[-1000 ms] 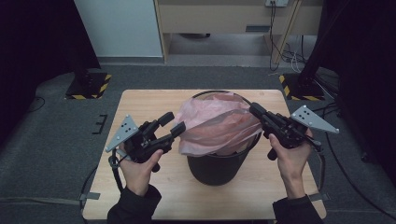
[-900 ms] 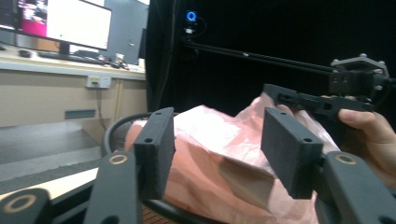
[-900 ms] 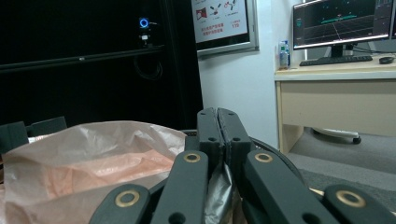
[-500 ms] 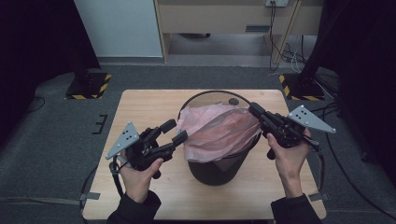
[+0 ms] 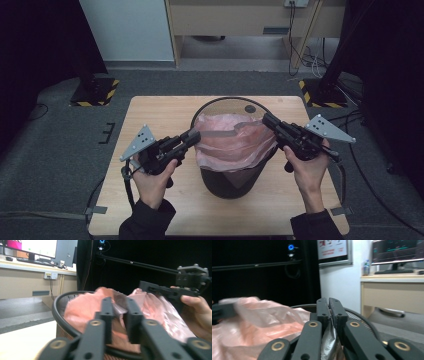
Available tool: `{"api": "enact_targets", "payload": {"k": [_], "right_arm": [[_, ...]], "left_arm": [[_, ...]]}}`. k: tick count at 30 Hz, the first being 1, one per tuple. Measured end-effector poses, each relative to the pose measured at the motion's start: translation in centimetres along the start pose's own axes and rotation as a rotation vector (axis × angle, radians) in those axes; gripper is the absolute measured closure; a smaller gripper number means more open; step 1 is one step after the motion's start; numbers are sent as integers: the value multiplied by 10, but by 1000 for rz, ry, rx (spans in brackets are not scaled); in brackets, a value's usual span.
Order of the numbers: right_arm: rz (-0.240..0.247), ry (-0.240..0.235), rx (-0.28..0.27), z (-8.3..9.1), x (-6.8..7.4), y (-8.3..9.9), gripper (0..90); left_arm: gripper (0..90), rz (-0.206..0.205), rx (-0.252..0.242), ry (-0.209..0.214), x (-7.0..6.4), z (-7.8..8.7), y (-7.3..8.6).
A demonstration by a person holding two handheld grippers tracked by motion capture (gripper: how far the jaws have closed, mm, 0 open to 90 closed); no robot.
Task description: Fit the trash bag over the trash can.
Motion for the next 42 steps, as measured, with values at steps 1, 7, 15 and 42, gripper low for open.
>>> {"api": "enact_targets", "payload": {"k": [1,7,15,42], "right_arm": [[4,-8,-3,0,1,0,835],[21,-55,14,9,3,-3,652],[26,-103,29,21,7,-2,544],[105,-193,72,43,18,-4,464]], "left_arm": [[854,4,4,-2,2,-2,-3],[892,12,12,-13,13,-13,-23],[895,6,15,-62,28,-27,-40],[892,71,13,-167,70,-36,-44]]}}
Point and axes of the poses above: each handheld gripper's, and its own axes: z roughly backward along the jaws, y roughly out of its underside, x roughly to its left, the point moved 10 cm from there along -z, roughly forward along the jaws, and after that the axes turned 6 degrees about -y, right-handed, at the moved point
